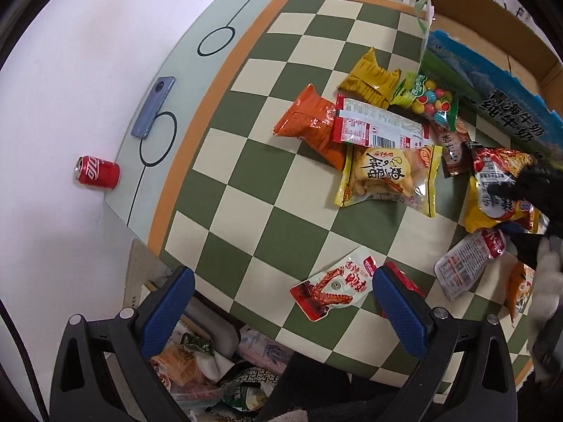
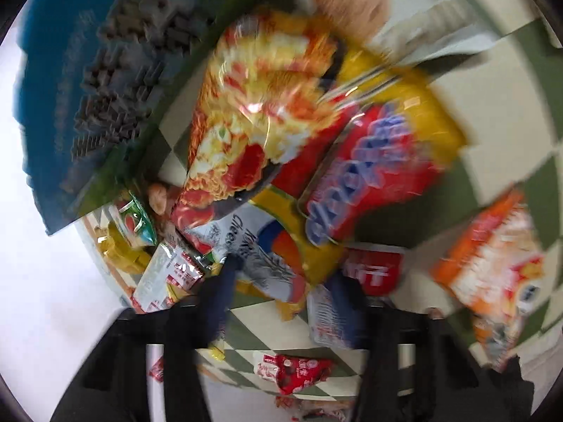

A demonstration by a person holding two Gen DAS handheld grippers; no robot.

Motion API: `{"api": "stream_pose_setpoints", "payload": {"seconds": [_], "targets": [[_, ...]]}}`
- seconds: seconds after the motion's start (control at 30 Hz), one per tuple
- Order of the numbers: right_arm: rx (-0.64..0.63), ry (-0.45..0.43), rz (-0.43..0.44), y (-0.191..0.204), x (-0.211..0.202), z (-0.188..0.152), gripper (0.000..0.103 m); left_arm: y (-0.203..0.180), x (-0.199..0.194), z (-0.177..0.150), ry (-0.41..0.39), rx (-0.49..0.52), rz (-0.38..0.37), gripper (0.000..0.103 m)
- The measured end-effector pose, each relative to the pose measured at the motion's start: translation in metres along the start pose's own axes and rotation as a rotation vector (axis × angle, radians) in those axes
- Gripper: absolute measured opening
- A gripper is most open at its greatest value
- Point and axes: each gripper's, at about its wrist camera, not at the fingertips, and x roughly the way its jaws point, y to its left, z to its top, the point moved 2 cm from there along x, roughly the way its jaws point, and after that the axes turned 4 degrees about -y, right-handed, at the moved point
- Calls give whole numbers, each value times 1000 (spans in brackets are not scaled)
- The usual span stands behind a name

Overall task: Organize snacks
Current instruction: 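Reach the right tool to the Mi Sedaap noodle pack while the left tool reaches the yellow cracker bag, then grasp the noodle pack with the right tool while the left tool grasps the cracker bag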

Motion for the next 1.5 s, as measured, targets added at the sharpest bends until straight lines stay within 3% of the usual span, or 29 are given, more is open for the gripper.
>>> {"api": "stream_pose_setpoints", "payload": {"seconds": [0.1, 0.37, 0.4, 0.47, 0.5, 0.53, 0.63, 0.73, 0.93, 1.13, 1.2, 1.27, 1.5], "targets": [[-95, -42, -32, 3, -6, -8, 32, -5, 5, 6, 2, 16, -7, 103], [-335, -5, -261, -36, -39, -13, 31, -26, 18, 22, 32, 19, -91, 103], [-350, 8, -289, -40, -42, -13, 33, -29, 18, 25, 30, 22, -105, 103], [-369, 18, -327, -45, -51, -10, 56, -33, 21, 35, 44, 19, -139, 103], [-363, 8, -327, -45, -56, -8, 85, -34, 23, 39, 57, 8, -157, 103], [-347, -17, -303, -44, -62, -6, 94, -35, 28, 47, 72, -6, -177, 103], [-280, -80, -223, -44, -72, 4, 94, -41, 42, 65, 111, -18, -216, 103], [-243, -87, -192, -36, -64, 16, 94, -53, 68, 89, 159, -15, -235, 103], [-273, -45, -269, -20, -41, 35, 100, -84, 119, 103, 271, 81, -196, 103], [-277, 19, -340, -30, -16, 34, 100, -108, 134, 101, 287, 132, -203, 103], [-244, 33, -326, -32, -5, 33, 100, -118, 132, 102, 264, 149, -206, 96], [-229, 37, -319, -30, 2, 32, 100, -124, 129, 101, 260, 154, -231, 80], [-235, 16, -365, -22, 22, 31, 98, -131, 103, 96, 203, 162, -231, 55]]}}
